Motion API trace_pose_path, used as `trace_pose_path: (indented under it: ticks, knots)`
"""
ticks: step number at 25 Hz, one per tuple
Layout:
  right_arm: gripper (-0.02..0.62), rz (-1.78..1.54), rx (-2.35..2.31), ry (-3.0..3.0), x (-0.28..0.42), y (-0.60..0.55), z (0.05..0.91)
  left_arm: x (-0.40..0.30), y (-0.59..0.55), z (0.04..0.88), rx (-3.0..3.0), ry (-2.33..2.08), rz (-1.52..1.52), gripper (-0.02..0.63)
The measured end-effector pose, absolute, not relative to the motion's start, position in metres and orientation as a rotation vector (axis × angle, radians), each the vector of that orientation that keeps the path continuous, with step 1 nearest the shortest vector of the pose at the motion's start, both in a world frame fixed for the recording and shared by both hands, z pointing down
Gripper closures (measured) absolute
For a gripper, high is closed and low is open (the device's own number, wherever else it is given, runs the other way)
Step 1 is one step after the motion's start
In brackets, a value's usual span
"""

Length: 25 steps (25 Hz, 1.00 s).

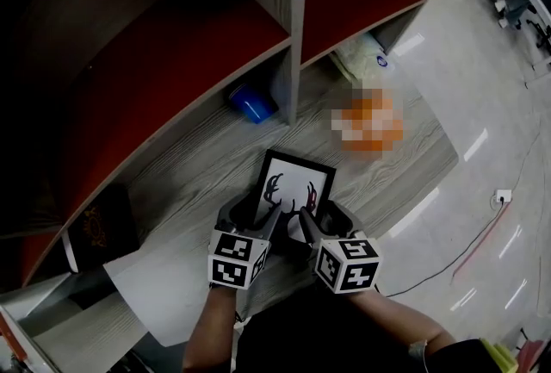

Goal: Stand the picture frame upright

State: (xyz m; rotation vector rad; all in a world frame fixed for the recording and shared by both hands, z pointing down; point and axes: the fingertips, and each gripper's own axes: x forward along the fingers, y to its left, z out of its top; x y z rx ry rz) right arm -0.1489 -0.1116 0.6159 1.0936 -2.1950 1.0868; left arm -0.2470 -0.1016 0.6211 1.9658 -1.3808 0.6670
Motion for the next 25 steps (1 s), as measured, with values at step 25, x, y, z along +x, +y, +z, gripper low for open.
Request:
trace_pose_path:
  ticks: [25]
  knots:
    - [0.348,1.135,1.285,-2.162,-0.156,-0.110,0.615,-0.259,-0.105,0.619,1.862,-1.482,0.570,0.420]
